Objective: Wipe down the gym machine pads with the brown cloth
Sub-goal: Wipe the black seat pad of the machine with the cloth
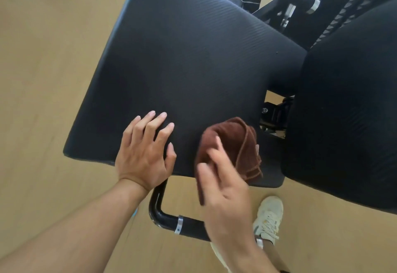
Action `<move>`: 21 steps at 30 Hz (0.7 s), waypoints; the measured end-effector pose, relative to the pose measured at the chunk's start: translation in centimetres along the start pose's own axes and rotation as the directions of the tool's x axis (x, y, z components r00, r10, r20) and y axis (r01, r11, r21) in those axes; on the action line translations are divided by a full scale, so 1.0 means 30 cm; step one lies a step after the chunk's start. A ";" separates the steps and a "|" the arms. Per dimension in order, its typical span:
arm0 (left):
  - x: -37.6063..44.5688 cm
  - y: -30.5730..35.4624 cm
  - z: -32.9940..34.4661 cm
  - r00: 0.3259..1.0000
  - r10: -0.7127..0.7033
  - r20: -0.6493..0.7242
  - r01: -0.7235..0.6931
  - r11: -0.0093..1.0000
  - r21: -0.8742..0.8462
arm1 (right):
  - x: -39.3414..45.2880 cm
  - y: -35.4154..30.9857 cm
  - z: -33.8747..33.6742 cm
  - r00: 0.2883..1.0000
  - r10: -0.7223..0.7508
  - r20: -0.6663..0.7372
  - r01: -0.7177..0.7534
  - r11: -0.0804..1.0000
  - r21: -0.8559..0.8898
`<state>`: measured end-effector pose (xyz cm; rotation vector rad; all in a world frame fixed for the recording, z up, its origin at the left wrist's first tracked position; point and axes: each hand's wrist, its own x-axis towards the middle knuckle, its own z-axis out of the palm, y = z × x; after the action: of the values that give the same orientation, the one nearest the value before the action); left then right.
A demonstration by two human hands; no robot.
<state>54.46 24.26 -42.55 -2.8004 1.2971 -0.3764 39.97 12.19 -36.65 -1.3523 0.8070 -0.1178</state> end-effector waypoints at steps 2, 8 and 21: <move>0.000 -0.001 -0.002 1.000 0.003 0.008 -0.003 1.000 0.000 | 0.039 0.019 0.035 0.934 -0.051 0.354 0.208 0.882 -0.423; 0.003 0.006 -0.009 1.000 0.004 0.018 -0.004 1.000 0.001 | 0.097 0.138 -0.052 0.914 -0.370 0.166 0.369 0.589 -0.719; -0.001 0.006 0.004 1.000 0.003 -0.030 -0.002 1.000 0.008 | 0.560 0.058 -0.042 0.934 -0.319 -0.158 0.036 0.527 -0.849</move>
<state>54.34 24.16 -42.68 -2.7973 1.3021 -0.4243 50.90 2.93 -45.70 -2.4076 1.0297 -0.0983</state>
